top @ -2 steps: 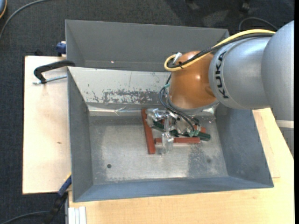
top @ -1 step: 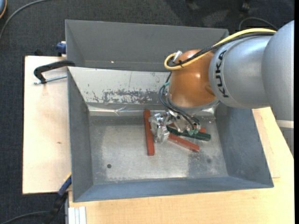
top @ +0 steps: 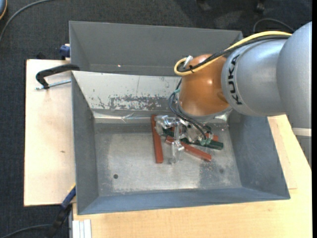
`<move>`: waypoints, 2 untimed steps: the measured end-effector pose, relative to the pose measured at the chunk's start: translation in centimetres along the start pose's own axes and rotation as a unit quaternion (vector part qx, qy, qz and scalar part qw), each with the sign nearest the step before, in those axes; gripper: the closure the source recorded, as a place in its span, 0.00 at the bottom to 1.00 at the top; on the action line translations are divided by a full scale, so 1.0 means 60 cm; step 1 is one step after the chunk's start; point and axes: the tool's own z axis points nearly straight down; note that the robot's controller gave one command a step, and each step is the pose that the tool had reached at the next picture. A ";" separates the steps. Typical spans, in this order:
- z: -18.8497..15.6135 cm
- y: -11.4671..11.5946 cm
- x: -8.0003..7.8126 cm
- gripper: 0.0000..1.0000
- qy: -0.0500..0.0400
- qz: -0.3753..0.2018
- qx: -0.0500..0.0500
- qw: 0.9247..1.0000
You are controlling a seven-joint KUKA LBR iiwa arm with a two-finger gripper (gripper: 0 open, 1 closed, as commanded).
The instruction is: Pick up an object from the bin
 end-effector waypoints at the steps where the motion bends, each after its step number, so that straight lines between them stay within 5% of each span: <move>1: -0.240 -0.001 0.019 0.00 -0.004 -0.186 0.002 0.983; 2: 0.002 -0.122 0.038 0.00 0.004 -0.219 -0.002 0.976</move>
Offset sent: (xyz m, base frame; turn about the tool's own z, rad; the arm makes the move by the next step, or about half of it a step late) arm -0.0141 -0.0060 0.1392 -0.3749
